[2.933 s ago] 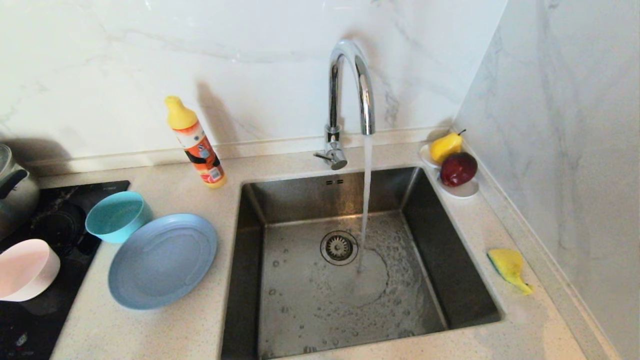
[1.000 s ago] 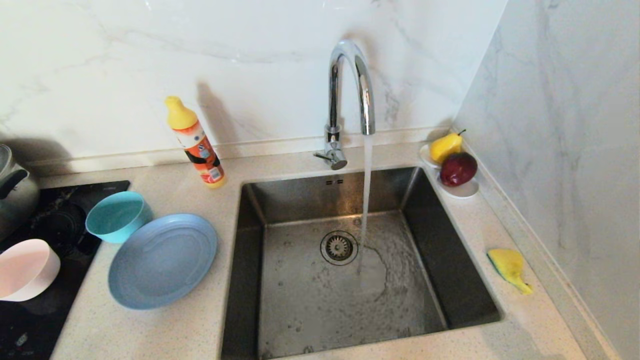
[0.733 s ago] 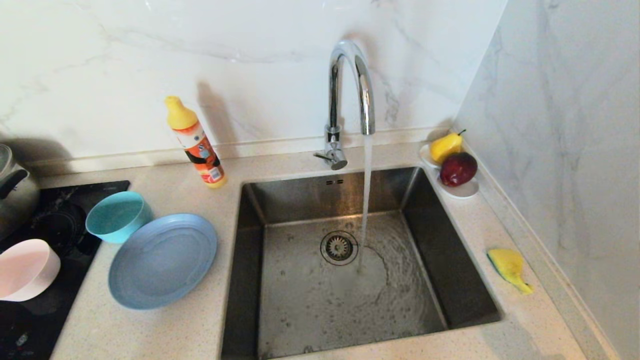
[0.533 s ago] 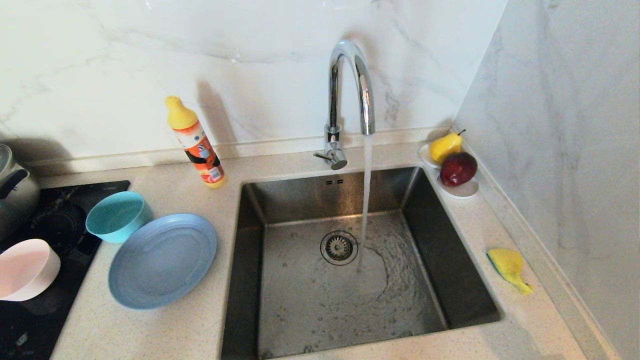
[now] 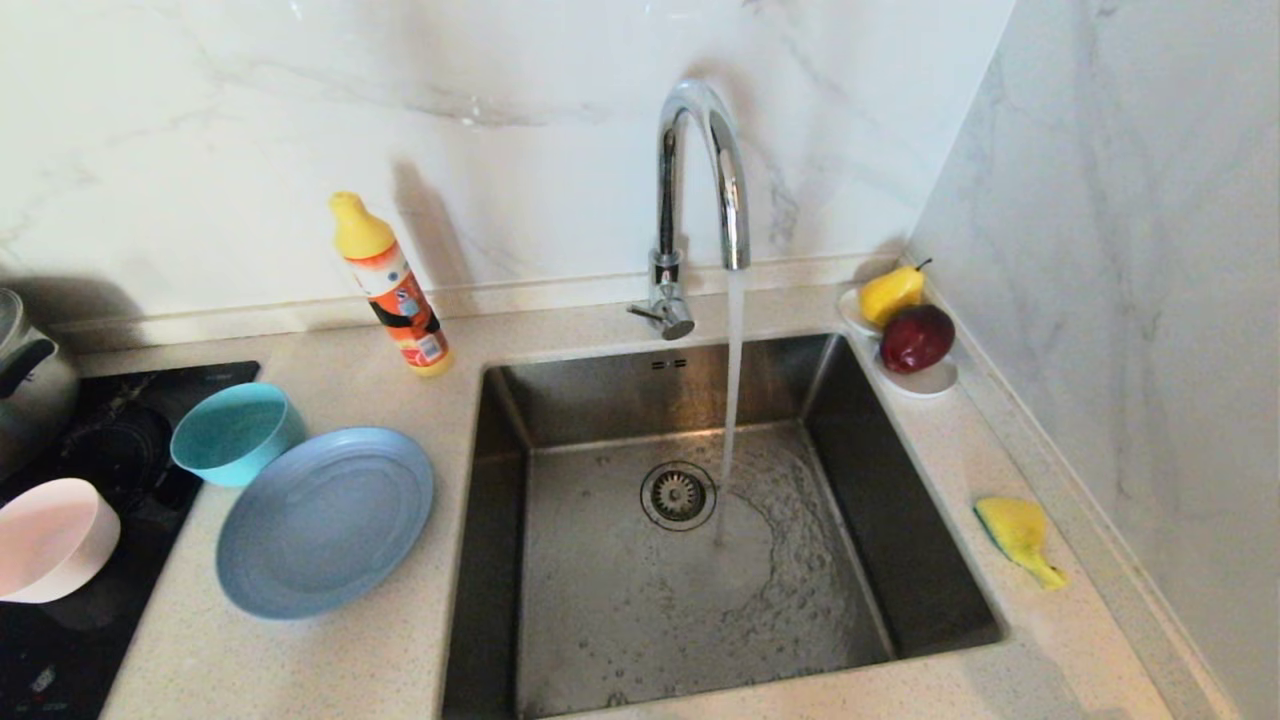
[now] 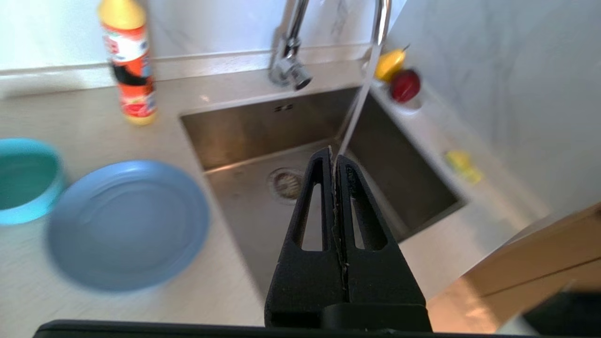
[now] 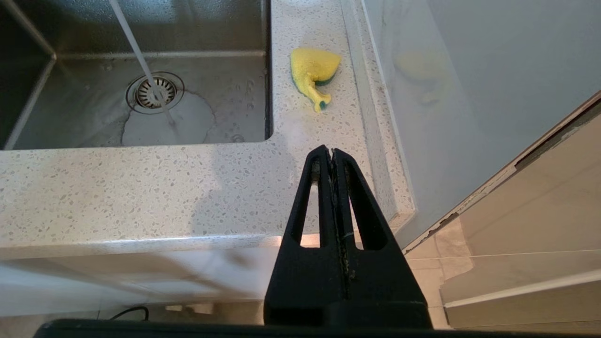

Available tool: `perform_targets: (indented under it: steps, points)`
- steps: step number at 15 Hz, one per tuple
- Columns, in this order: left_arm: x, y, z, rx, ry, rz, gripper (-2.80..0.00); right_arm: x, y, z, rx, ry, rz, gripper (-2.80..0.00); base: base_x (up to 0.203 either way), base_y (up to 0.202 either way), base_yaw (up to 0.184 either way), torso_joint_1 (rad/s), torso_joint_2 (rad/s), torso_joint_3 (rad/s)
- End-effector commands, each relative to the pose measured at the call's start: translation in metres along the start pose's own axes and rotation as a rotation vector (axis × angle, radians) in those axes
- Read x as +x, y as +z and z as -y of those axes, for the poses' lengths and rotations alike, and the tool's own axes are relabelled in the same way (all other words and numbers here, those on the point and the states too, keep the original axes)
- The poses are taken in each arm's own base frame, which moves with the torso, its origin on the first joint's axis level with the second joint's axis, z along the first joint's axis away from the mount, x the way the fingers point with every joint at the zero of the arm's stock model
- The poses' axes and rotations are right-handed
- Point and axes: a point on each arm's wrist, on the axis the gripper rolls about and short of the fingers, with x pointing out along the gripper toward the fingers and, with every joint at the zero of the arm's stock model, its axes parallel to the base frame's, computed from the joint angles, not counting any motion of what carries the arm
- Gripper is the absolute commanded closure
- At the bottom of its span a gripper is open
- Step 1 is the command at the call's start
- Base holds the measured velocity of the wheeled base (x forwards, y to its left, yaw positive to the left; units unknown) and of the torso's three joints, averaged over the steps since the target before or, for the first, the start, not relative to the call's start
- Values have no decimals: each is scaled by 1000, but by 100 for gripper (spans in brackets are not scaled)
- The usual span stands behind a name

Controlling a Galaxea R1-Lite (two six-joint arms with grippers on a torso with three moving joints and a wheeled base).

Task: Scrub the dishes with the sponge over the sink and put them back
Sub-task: Turn off the faucet

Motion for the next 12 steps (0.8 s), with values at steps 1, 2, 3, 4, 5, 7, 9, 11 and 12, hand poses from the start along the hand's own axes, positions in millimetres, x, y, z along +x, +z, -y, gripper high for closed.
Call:
perform_targets:
  steps: [1,2,3,4,5,7,9,11,12]
  points:
    - [41,13,-18,-75,-19,-101,0,0,0,0,-1,0,0,0,0,0,0,0,0,0]
    - [54,14,-24,-108,-58,-140,0,0,0,0,0,0,0,0,0,0,0,0,0,0]
    - [70,13,-31,-143,-106,-182,0,0,0,0,1,0,0,0,0,0,0,0,0,0]
    - [88,11,-39,-175,-155,-223,0,0,0,0,-1,0,0,0,0,0,0,0,0,0]
    - [109,7,-47,-204,-197,-263,0,0,0,0,-1,0,0,0,0,0,0,0,0,0]
    - [158,-8,-60,-248,-278,-339,0,0,0,0,-1,0,0,0,0,0,0,0,0,0]
    - [205,-30,-68,-272,-347,-388,0,0,0,0,1,0,0,0,0,0,0,0,0,0]
    - [247,-53,-64,-299,-428,-402,0,0,0,0,-1,0,0,0,0,0,0,0,0,0]
    - [266,-66,-58,-321,-469,-409,0,0,0,0,-1,0,2,0,0,0,0,0,0,0]
